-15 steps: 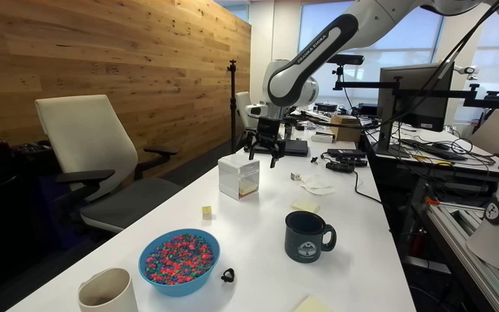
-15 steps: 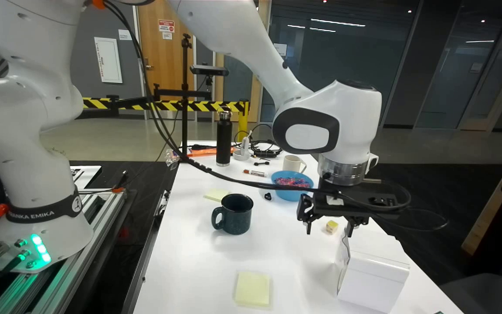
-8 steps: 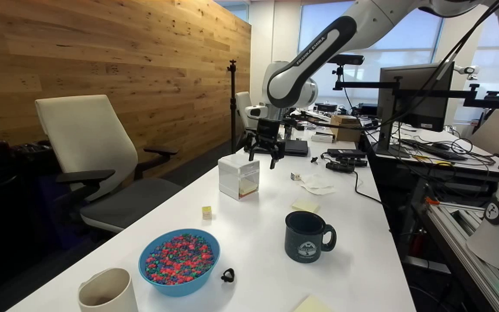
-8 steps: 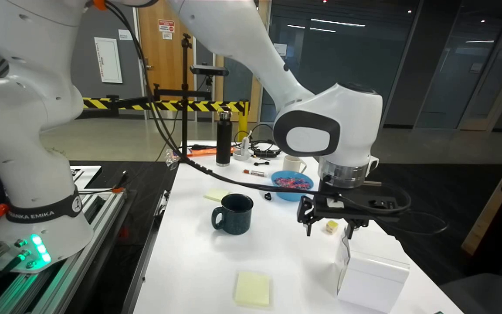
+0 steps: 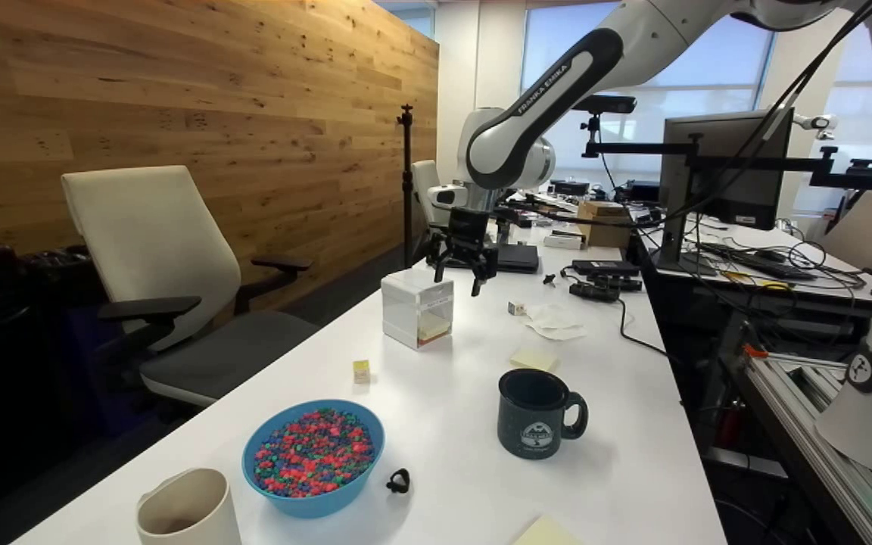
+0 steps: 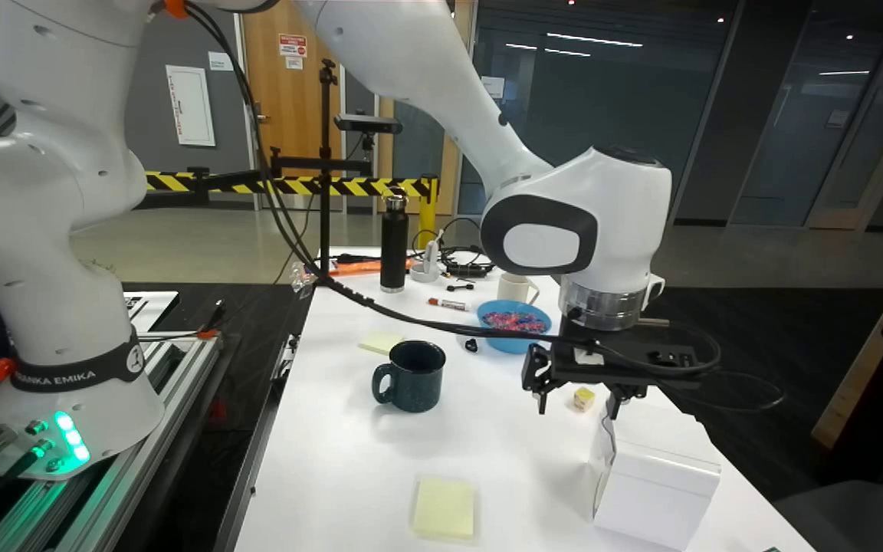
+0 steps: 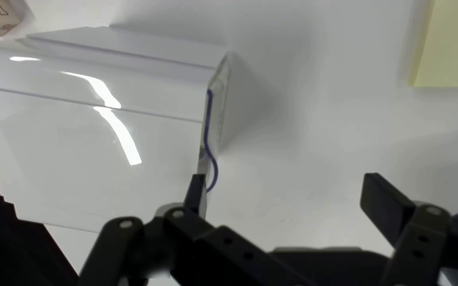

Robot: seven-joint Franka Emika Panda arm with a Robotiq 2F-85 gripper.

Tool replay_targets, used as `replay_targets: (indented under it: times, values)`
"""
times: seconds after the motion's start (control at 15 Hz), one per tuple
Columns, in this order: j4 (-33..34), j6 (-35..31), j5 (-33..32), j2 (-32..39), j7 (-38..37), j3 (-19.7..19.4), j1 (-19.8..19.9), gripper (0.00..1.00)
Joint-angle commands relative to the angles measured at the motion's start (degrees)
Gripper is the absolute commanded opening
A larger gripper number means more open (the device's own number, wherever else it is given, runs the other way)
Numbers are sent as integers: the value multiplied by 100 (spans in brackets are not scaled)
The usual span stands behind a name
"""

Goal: Open the white box then close it.

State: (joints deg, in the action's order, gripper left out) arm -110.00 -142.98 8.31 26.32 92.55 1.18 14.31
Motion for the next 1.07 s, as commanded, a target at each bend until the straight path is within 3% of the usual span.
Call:
replay_targets:
  times: [0.0,1.0]
  values:
    - [69,128,54,23,129,95,128,100]
    - [102,142,60,91,143,133,162,100]
